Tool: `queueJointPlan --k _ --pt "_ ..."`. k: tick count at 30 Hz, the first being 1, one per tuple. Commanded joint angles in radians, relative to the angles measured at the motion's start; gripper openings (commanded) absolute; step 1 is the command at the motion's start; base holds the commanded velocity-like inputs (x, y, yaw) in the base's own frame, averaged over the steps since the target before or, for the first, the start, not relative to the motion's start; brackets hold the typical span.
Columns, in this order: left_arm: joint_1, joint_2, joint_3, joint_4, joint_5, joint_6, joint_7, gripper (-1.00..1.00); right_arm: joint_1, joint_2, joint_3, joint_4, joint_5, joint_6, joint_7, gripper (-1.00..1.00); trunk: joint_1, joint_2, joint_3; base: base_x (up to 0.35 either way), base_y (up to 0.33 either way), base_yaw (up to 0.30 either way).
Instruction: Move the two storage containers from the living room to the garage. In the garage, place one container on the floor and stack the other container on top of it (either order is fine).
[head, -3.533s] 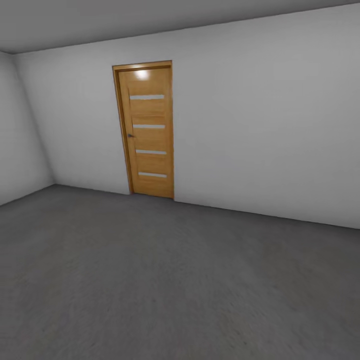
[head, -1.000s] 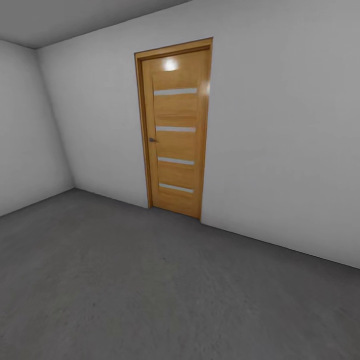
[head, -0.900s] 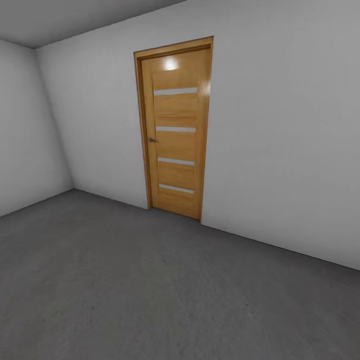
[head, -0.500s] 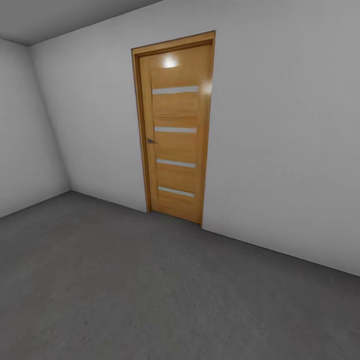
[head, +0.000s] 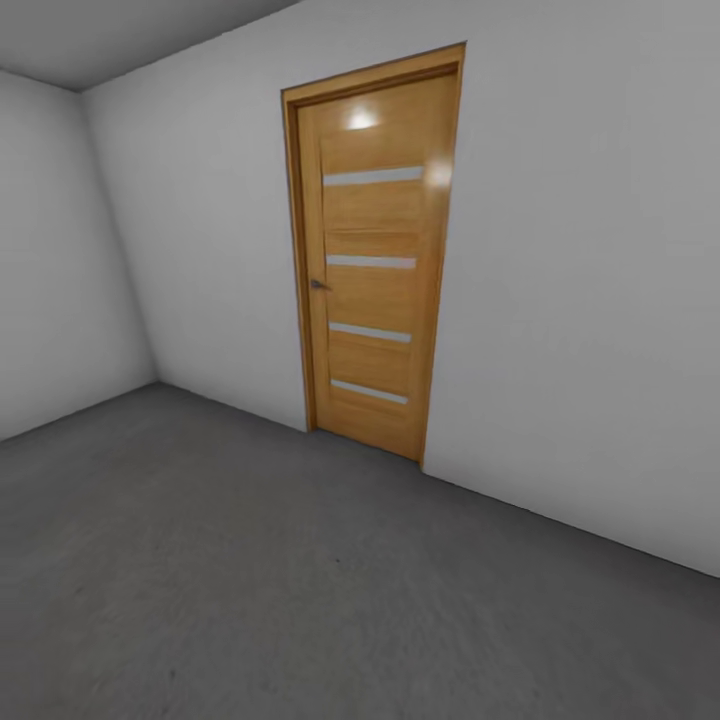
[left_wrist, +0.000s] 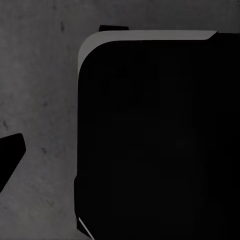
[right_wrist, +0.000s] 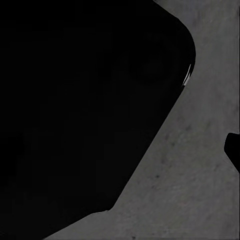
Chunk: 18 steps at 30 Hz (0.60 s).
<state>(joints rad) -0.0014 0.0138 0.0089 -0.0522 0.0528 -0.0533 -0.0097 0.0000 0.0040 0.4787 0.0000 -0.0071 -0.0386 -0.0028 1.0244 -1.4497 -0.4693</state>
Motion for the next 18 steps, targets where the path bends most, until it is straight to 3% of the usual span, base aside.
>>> queueJointPlan --k 1,9,18 --pt "0.000 0.000 0.000 0.000 0.006 -0.002 -0.001 1.00 0.000 0.000 0.002 0.000 0.000 -0.003 0.000 1.00 0.001 0.000 -0.001 0.321 0.000 0.259" --pt "0.000 0.000 0.000 0.000 0.006 -0.002 -0.001 1.00 0.000 -0.001 0.003 0.000 0.000 -0.003 0.000 1.00 0.001 0.000 -0.001 0.321 0.000 0.247" --pt "0.000 0.000 0.000 0.000 0.006 -0.002 -0.001 1.00 0.000 -0.001 0.004 0.000 0.001 -0.003 0.000 1.00 0.001 0.000 -0.001 0.321 0.000 0.032"
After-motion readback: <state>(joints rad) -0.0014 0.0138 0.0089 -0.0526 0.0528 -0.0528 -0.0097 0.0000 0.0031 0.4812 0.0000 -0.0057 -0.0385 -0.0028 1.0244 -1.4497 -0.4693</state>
